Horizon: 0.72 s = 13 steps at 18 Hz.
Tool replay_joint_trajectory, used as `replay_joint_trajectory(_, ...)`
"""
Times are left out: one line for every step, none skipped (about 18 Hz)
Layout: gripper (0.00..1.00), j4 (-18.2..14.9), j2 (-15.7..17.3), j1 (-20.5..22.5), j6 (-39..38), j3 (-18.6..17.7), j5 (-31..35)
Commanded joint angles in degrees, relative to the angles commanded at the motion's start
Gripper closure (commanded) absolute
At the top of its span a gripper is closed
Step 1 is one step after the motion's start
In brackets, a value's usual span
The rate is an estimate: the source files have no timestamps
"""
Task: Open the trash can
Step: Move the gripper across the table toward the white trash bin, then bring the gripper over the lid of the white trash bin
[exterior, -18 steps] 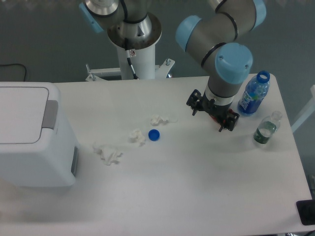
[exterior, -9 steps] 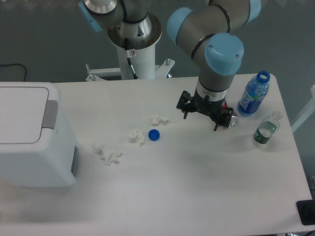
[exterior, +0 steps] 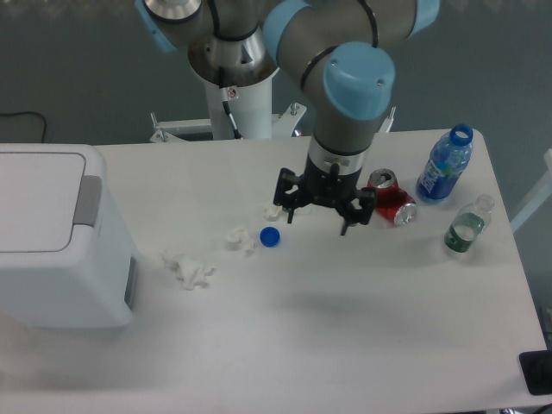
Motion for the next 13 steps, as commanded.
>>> replay_joint_trajectory(0.34, -0.79, 0.18, -0.53, -1.06, 0.35, 0.00)
replay_joint_trajectory(0.36, -1.75, 0.27, -0.97, -2.11, 0.88, 0.00)
replay_joint_trajectory(0.40, -2.98, 0.27, -1.58, -3.25, 1.32, 0.00)
replay_joint_trajectory(0.45, -4.04, 0.27, -2.11, -4.75, 1.84, -0.26)
replay_joint_trajectory(0.47, -4.74, 0.35, -2.73, -6.24, 2.20, -0.52)
replay_joint_trajectory(0.52, -4.93, 0.44, -3.34, -7.73, 2.20, -0.70)
replay_joint_trajectory(0.55, -5.10, 0.53, -4.13, -9.31, 2.20, -0.88)
replay_joint_trajectory(0.59, -5.36, 0.79, -4.92, -11.16, 2.46, -0.88)
replay_joint_trajectory(0.63, -5.37, 0.79, -5.80, -12.74, 2.72, -0.97)
replay_joint_trajectory(0.63, -5.45, 0.79, -6.68, -13.98, 2.90, -0.88)
replay_joint_trajectory(0.64, -5.63, 0.88, -7.38, -15.03, 3.08, -0.97)
replay_joint_trajectory(0.65, -5.80, 0.88, -8.26, -16.09, 3.25, -0.97)
replay_joint_trajectory(0.68, -6.07, 0.88, -9.14, -17.32, 3.25, -0.88)
